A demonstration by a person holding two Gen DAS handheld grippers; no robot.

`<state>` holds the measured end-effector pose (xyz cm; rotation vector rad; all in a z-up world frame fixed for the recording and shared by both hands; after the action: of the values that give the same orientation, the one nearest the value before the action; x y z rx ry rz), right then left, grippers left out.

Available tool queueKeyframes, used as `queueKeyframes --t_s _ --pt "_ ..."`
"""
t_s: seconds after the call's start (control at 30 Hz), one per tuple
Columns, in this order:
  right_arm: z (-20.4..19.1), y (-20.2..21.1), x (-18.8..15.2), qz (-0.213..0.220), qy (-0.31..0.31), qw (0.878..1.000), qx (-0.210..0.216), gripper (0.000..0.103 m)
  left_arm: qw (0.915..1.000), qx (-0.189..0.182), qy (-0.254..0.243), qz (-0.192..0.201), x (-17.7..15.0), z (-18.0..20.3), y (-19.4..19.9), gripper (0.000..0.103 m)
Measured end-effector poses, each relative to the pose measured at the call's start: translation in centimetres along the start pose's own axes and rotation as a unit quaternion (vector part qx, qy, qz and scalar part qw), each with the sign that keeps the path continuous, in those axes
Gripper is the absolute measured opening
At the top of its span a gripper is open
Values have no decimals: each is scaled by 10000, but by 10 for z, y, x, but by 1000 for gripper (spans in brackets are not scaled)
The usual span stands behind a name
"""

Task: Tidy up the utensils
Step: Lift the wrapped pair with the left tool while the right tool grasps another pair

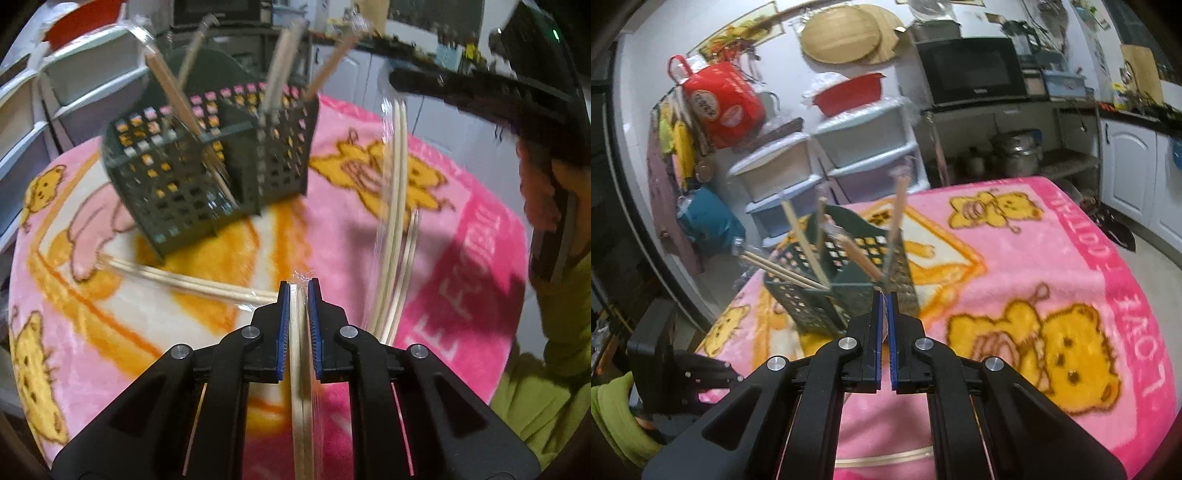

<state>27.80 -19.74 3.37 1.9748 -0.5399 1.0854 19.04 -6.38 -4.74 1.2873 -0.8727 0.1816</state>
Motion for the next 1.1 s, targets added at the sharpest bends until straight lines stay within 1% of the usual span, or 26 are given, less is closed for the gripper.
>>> queueKeyframes --t_s 0.3,0.63,0.83,1.1 --pt "-48 10 16 187 486 9981 337 3 9969 54 372 684 28 -19 42 6" --pt "-91 17 31 338 947 9926 680 3 9884 102 681 1353 55 -37 85 5" --pt "-104 20 41 449 1073 9901 787 2 9816 49 776 1742 74 -40 106 4" --pt "-110 26 57 644 1151 9880 807 2 9723 -28 874 2165 100 -41 128 4"
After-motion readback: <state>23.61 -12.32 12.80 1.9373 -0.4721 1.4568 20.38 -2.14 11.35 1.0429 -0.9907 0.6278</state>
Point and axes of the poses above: each gripper's, at about its wrist camera, not at the fingertips, and y roughly against the way its jaws point, z to its right, x to its top, the point moved 8 cm from there along -y, roughly the way its jaws point, and after that the axes turned 4 degrees about x, right-handed, at the moved point
